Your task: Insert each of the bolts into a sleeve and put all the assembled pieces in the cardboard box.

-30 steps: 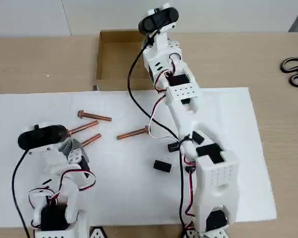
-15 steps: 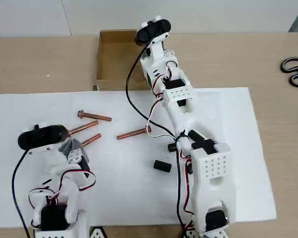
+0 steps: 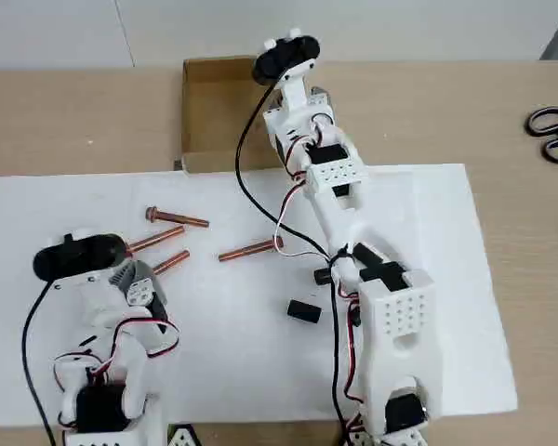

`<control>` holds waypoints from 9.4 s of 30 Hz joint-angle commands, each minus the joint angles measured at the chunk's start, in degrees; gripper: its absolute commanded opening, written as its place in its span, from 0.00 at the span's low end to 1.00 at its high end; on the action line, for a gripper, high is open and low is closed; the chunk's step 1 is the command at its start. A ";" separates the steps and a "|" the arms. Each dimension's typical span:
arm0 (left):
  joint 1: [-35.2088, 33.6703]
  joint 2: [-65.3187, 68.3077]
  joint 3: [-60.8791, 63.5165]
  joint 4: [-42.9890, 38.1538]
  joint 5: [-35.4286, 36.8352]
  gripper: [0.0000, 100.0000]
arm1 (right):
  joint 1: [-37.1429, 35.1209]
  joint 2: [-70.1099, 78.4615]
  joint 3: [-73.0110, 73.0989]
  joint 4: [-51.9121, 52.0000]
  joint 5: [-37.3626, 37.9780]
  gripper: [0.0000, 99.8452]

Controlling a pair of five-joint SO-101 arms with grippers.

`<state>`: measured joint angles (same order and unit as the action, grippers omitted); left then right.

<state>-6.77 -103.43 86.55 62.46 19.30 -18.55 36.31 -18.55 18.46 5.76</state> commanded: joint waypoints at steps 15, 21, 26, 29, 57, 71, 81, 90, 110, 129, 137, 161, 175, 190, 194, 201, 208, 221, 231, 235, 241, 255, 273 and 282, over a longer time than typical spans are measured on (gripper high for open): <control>0.26 -0.62 -0.31 0.18 -0.62 0.01 | -1.63 -21.67 -2.81 51.38 -7.74 0.25; 0.26 -0.62 -0.31 0.18 -0.62 0.01 | -1.54 -21.67 -2.81 67.56 -7.82 0.25; 0.26 -0.62 -0.22 0.18 -0.62 0.01 | -1.19 -21.67 -2.81 73.10 -1.32 0.25; 0.26 -0.62 -0.22 0.18 -0.62 0.01 | -1.27 -21.76 -2.55 77.05 9.14 0.25; 0.35 -0.62 3.47 -5.27 -0.62 0.01 | -12.97 -55.69 40.62 77.23 21.45 0.25; 0.35 -0.62 3.56 -5.27 -0.62 0.01 | -14.37 -49.36 41.41 72.57 30.33 0.25; 0.26 -0.62 3.56 -5.27 -0.70 0.01 | -14.37 -43.30 41.41 66.33 30.33 0.25; 0.26 -0.62 3.56 -5.27 -0.70 0.01 | -14.46 -39.43 41.41 65.45 30.33 0.25; 0.26 -0.62 3.38 -5.45 -0.70 0.01 | -17.71 -39.60 48.26 62.20 28.75 0.19; 0.18 -0.62 3.38 -5.27 -0.70 0.01 | -17.54 -37.32 48.62 59.30 28.22 0.09; 0.00 -0.62 3.38 -5.27 -0.70 0.01 | -17.45 -32.92 48.53 56.92 26.29 0.14; 0.26 -0.62 1.45 -5.36 -0.70 0.01 | -15.34 -39.52 42.29 60.70 24.62 0.00; 0.26 -0.26 -10.77 -5.36 -0.62 0.01 | -5.32 -57.10 41.41 66.24 16.35 0.00; 0.26 40.53 -41.98 -1.76 -0.88 0.01 | 5.41 -63.78 41.76 73.10 13.27 0.00; 0.35 55.38 -53.05 5.80 -0.88 0.01 | 8.48 -63.96 41.76 74.33 13.27 0.00; 0.35 78.24 -68.09 18.11 -0.97 0.01 | 13.49 -63.96 42.64 74.95 13.27 0.00; 1.32 93.27 -77.23 20.48 -7.56 0.01 | 15.34 -63.96 42.64 75.91 13.27 0.00; 11.87 99.96 -79.52 14.86 -33.05 0.01 | 19.38 -64.04 42.64 75.91 13.36 0.00; 18.20 105.23 -79.87 9.49 -46.15 0.01 | 19.30 -64.04 42.64 75.91 13.54 0.00; 18.20 111.38 -81.80 9.49 -46.33 0.01 | 19.30 -64.04 42.64 75.91 13.63 0.00; 19.87 114.46 -83.12 9.49 -46.33 0.01 | 19.30 -64.04 42.64 75.91 13.63 0.00; 25.85 119.03 -83.12 8.97 -46.15 0.05 | 19.30 -64.04 42.64 75.74 13.63 0.00; 27.52 118.51 -83.12 11.08 -46.33 0.12 | 19.30 -64.04 42.64 75.56 13.63 0.00; 28.66 118.33 -83.21 12.40 -46.07 0.12 | 19.30 -64.04 42.64 75.74 13.63 0.00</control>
<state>21.71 15.96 5.23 74.24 -26.77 0.35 -25.85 25.14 93.63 19.65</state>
